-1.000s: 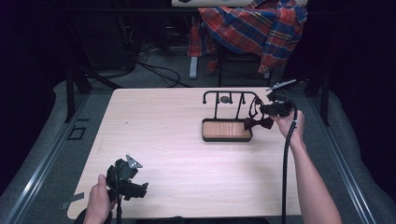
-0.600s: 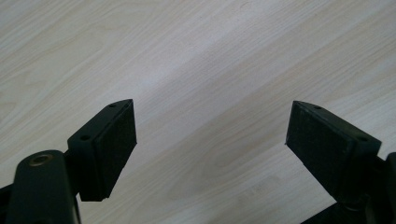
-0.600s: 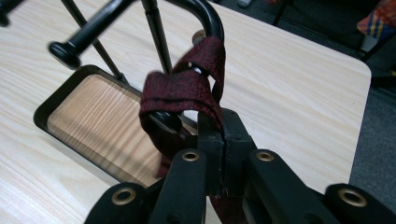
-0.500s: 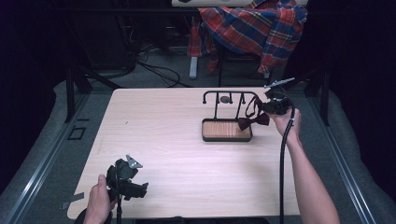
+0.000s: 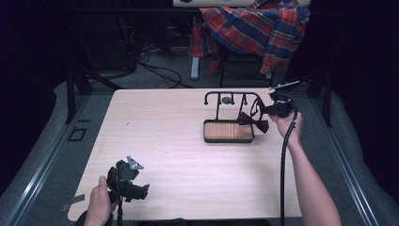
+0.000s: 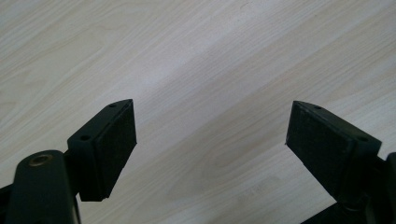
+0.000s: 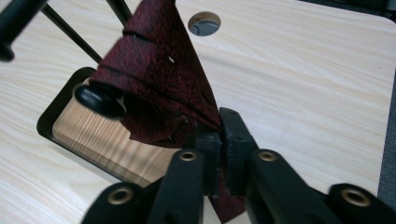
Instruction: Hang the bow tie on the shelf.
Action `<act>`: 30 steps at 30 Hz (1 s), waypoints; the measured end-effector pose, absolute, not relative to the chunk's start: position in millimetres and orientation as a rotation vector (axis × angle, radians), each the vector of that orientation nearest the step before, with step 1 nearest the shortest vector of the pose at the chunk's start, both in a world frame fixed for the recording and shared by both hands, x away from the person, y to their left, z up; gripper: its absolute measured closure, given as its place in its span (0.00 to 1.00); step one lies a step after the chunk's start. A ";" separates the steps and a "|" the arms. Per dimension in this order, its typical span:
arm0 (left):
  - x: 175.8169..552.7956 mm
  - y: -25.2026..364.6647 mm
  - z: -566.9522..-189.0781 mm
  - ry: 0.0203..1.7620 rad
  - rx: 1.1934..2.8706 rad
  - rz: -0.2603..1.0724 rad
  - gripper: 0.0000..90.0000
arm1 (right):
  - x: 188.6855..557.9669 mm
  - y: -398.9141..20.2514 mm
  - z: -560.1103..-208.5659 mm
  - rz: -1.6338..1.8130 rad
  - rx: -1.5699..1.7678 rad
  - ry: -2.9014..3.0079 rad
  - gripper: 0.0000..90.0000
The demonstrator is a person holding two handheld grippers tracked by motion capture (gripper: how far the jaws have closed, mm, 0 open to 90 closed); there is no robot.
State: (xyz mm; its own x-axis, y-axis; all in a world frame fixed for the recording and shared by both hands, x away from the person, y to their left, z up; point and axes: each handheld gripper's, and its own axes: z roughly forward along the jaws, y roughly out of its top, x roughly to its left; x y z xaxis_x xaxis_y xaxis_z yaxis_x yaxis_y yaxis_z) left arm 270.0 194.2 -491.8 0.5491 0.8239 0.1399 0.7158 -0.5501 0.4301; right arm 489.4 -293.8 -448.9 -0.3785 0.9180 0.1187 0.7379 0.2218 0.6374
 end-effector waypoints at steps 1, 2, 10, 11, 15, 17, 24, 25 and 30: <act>270.0 194.2 -491.7 1.270 2.466 0.472 0.18 | 489.2 -293.8 -449.2 0.898 1.551 2.216 0.94; 269.9 194.2 -491.9 1.268 2.464 0.473 0.18 | 488.7 -294.0 -449.2 0.900 1.541 2.225 0.92; 270.0 194.7 -491.5 1.265 2.464 0.474 0.18 | 480.3 -296.4 -440.6 0.895 1.505 2.226 0.73; 270.0 194.7 -491.5 1.265 2.464 0.474 0.18 | 478.8 -296.8 -439.3 0.893 1.502 2.232 0.70; 269.5 194.4 -491.4 1.266 2.461 0.477 0.18 | 470.8 -299.1 -433.9 0.897 1.502 2.220 0.61; 269.5 194.3 -491.3 1.264 2.462 0.477 0.18 | 468.7 -299.2 -432.4 0.894 1.497 2.224 0.58; 269.3 194.3 -491.0 1.264 2.460 0.475 0.18 | 450.9 -291.9 -422.3 0.867 1.429 2.273 0.43; 269.3 194.4 -490.9 1.262 2.461 0.475 0.18 | 448.5 -290.8 -421.8 0.863 1.417 2.282 0.42; 269.1 194.7 -490.7 1.260 2.458 0.477 0.18 | 436.5 -283.6 -418.3 0.860 1.373 2.320 0.36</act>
